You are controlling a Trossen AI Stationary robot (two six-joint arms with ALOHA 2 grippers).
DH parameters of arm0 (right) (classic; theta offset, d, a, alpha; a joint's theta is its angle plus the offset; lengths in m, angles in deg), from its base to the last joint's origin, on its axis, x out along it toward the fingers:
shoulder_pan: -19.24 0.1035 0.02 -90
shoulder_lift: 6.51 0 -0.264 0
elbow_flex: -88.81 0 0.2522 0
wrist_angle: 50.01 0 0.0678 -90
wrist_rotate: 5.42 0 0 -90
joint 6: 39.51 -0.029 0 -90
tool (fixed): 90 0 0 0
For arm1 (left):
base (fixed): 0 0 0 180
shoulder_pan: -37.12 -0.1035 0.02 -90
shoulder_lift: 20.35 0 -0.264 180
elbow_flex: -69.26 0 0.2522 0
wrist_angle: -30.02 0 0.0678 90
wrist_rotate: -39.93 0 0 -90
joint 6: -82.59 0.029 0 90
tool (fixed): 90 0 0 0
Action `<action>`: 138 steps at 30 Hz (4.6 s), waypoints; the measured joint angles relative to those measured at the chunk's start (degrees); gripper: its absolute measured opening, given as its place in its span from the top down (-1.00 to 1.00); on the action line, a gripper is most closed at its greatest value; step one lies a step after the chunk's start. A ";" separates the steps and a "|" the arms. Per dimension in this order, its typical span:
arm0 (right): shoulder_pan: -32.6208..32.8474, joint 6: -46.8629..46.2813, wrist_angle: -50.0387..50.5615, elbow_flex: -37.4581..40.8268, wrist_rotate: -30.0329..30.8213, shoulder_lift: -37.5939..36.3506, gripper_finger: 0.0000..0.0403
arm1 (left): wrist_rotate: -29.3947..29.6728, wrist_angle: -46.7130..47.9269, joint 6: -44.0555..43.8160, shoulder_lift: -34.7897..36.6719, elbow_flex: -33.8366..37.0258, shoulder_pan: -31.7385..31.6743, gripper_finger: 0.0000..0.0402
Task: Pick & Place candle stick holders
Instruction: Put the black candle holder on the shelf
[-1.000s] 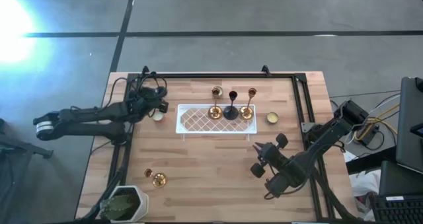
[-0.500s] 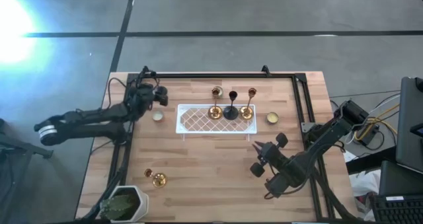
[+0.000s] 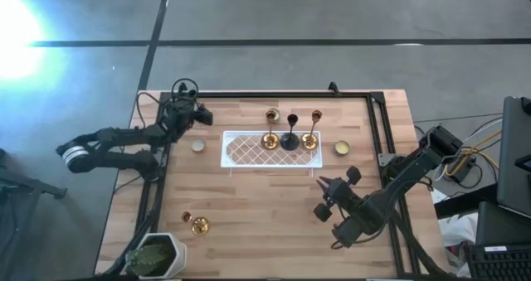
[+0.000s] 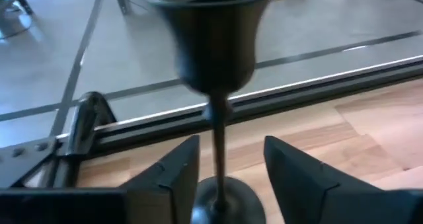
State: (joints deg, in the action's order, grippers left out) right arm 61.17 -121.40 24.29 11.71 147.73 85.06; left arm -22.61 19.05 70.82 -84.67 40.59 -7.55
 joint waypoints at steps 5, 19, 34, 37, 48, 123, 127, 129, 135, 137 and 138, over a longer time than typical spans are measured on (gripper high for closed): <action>0.04 -0.14 -0.02 0.00 -0.02 0.00 0.70 | -0.91 -1.78 1.39 -2.69 0.01 -0.13 0.63; 0.04 -0.19 -0.20 0.00 -0.14 0.00 0.71 | -8.42 0.00 5.62 3.14 0.20 -0.11 0.92; 0.04 -0.01 -0.79 0.00 -0.15 0.00 0.73 | -28.17 18.72 6.09 22.52 -7.24 -0.11 0.92; 0.04 -0.03 -0.90 0.00 -0.15 0.00 0.72 | -33.98 25.78 6.61 24.03 -12.92 0.05 0.92; 0.00 0.01 -0.92 0.00 -0.13 0.00 0.73 | -42.51 49.91 14.05 22.10 -37.07 2.96 0.92; 0.02 -0.01 -1.31 0.00 -0.20 -0.02 0.71 | -42.35 35.00 19.27 -4.33 -38.29 24.96 0.92; 0.02 -0.01 -1.31 0.00 -0.21 -0.02 0.70 | -41.16 35.79 19.62 -3.88 -38.29 24.97 0.92; 0.03 -0.01 -1.33 0.00 -0.31 -0.02 0.70 | -39.92 36.78 19.76 -3.01 -38.29 24.94 0.92; 0.02 0.00 -1.25 0.00 -0.40 -0.02 0.74 | -38.83 37.89 19.87 -1.21 -38.23 24.77 0.92; 0.02 0.01 -1.31 0.00 -0.41 -0.02 0.74 | -38.63 38.01 20.00 -1.21 -38.23 24.77 0.92; 0.02 0.01 -1.33 0.00 -0.39 -0.02 0.74 | -38.63 38.28 20.02 -1.33 -38.23 24.77 0.92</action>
State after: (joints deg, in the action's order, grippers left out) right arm 61.19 -121.39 22.95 11.71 147.34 85.04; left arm -61.25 57.33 90.84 -86.00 2.36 17.22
